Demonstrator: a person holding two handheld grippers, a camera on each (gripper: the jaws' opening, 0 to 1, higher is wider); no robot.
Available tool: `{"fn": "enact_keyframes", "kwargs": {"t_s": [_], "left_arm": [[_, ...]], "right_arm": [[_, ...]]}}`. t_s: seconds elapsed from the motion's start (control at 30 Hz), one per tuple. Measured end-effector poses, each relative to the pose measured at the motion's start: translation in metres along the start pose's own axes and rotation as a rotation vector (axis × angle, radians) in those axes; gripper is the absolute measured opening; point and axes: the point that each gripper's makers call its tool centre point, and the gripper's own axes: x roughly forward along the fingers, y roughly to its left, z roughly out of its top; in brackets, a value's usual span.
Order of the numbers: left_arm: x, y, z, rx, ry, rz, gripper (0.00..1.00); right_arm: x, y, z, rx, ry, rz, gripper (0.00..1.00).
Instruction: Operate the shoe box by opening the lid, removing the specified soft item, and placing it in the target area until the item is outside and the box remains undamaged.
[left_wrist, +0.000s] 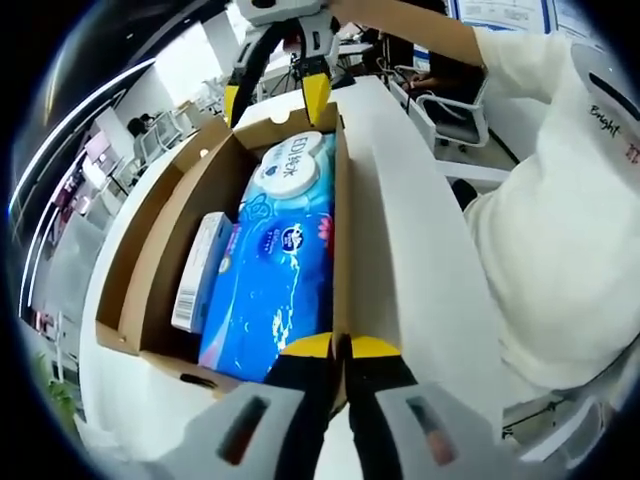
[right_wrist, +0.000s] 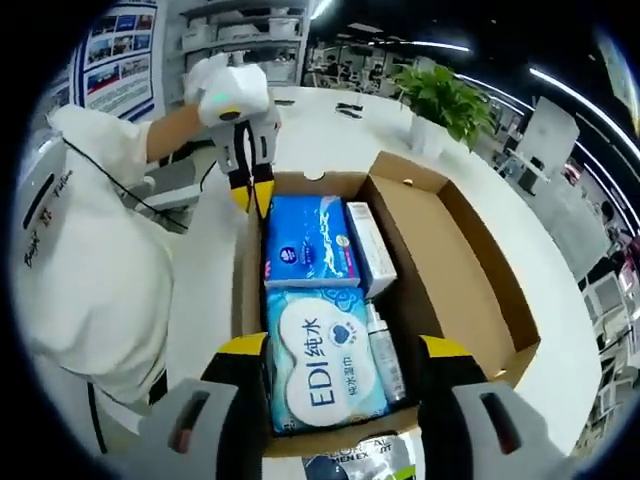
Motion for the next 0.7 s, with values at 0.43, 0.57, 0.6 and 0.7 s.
{"fn": "enact_keyframes", "kwargs": {"t_s": [0.43,0.57,0.6,0.7], "left_arm": [[0.001,0.003,0.000,-0.011,0.001,0.000,0.03],[0.001,0.004,0.001,-0.010,-0.002,0.003,0.03],[0.001,0.004,0.001,-0.009,-0.003,0.003,0.03],[0.001,0.006,0.001,-0.015,-0.001,0.000,0.03]], "right_arm": [[0.021,0.009,-0.001,-0.019,0.120,0.114,0.65],[0.031,0.011,-0.010,-0.016,0.187,0.145,0.65],[0.032,0.011,-0.012,-0.020,0.203,0.151,0.65],[0.036,0.009,-0.016,-0.022,0.232,0.159,0.66]]}}
